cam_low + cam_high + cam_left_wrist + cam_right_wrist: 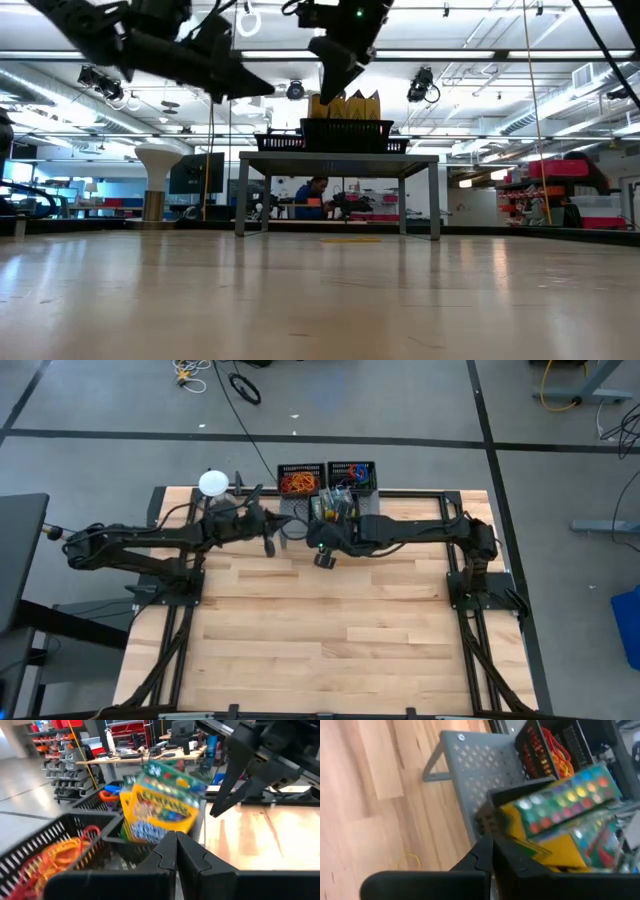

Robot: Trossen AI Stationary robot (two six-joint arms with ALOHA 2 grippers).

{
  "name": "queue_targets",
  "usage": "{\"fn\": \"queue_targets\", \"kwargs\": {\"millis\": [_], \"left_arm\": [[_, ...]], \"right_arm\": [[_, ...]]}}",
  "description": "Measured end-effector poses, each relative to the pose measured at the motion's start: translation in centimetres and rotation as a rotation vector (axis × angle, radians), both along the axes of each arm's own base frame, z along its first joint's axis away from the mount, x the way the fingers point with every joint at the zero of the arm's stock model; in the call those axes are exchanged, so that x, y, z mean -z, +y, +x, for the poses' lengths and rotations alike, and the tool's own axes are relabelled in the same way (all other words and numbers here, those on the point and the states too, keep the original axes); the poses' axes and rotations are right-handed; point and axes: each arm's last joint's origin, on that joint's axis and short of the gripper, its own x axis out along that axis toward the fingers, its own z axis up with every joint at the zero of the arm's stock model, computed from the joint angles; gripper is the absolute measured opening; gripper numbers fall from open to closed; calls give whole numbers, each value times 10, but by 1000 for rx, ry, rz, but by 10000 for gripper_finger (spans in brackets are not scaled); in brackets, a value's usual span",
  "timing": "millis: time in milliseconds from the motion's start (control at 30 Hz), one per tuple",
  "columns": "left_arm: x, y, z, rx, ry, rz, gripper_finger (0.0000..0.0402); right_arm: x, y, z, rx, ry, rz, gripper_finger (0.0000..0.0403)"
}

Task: Pick & Place Office Desk Supplies
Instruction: Put the crayon box into the bottom black basket on the shelf, then put the yellow rubber band into the top left black basket on the shelf

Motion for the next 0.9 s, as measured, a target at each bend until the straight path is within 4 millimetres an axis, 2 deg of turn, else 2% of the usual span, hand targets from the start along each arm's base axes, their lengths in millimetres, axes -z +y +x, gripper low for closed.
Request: {"fn": "queue_targets", "kwargs": {"millis": [267,433,733,800,900], "left_arm": [[29,-8,-16,2,-16,-69,6],[36,-14,-17,18,-8,-69,6],[41,-33,-14,111,-37,-41,7],[47,-40,-19,144,-86,-23,7],[57,-48,-28,173,-149,-28,7]], "right_arm": [[-3,-22,3,73,-62,-54,4],[-6,-30,6,92,-120,-57,9],[-5,-33,4,106,-127,-12,5],[-10,-27,-1,99,-123,-4,6],[-32,-12,-12,83,-188,7,4]]}}
